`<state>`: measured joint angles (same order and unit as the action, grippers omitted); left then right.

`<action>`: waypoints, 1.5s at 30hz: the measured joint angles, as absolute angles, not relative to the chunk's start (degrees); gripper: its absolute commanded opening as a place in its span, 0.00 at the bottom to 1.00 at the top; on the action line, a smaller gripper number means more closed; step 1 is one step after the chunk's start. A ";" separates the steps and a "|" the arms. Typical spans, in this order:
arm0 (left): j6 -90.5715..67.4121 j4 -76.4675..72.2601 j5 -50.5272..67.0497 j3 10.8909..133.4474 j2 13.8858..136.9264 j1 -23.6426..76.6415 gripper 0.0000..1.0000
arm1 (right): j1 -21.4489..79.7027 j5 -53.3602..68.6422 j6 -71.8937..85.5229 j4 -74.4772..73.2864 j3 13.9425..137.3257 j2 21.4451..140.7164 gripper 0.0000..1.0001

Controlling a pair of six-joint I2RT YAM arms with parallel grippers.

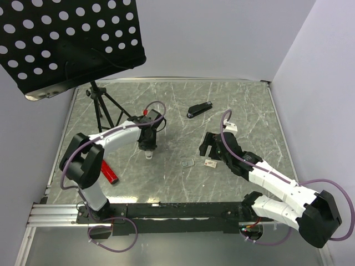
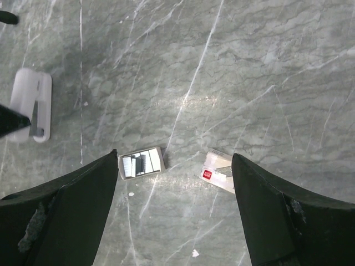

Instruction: Load the staples into the stapler

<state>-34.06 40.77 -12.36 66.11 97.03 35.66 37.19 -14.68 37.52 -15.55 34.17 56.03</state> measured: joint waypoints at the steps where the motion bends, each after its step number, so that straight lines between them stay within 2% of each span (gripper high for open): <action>1: -33.67 40.66 -12.45 66.78 97.58 35.24 0.22 | 37.15 -14.63 37.34 -15.62 34.17 56.03 0.89; 5: -32.38 39.92 -13.47 69.91 100.18 33.98 0.29 | 37.06 -14.46 36.69 -16.03 34.20 56.12 0.90; 10: -31.46 39.38 -14.68 73.01 101.56 32.97 0.45 | 36.91 -14.35 35.64 -16.91 34.81 56.84 0.92; 20: -30.52 38.33 -15.07 74.28 96.73 32.08 0.68 | 36.05 -14.57 33.52 -18.52 40.62 62.83 0.93; 21: -30.57 38.26 -14.98 74.28 96.14 31.88 0.74 | 35.99 -14.63 33.32 -18.50 41.39 63.46 0.95; 23: -30.52 37.95 -14.94 74.24 94.78 31.51 0.79 | 35.73 -14.83 33.10 -18.81 43.11 64.86 0.99; 24: -30.61 37.28 -14.85 73.84 93.69 31.22 0.88 | 35.38 -14.96 33.10 -18.90 44.14 65.65 1.00; 27: -30.68 34.61 -14.76 70.17 87.26 30.20 0.99 | 33.52 -15.55 33.17 -20.08 48.62 69.34 1.00; 31: -30.72 30.09 -15.33 62.08 73.76 29.28 1.00 | 30.68 -15.81 33.63 -21.74 55.57 75.64 1.00; 39: -27.68 16.84 -19.29 37.26 39.46 29.17 0.99 | 27.33 -17.04 35.48 -25.74 73.82 93.89 1.00; 45: -24.49 13.21 -22.13 29.41 28.69 29.17 0.99 | 26.92 -19.11 38.17 -29.56 89.10 108.20 1.00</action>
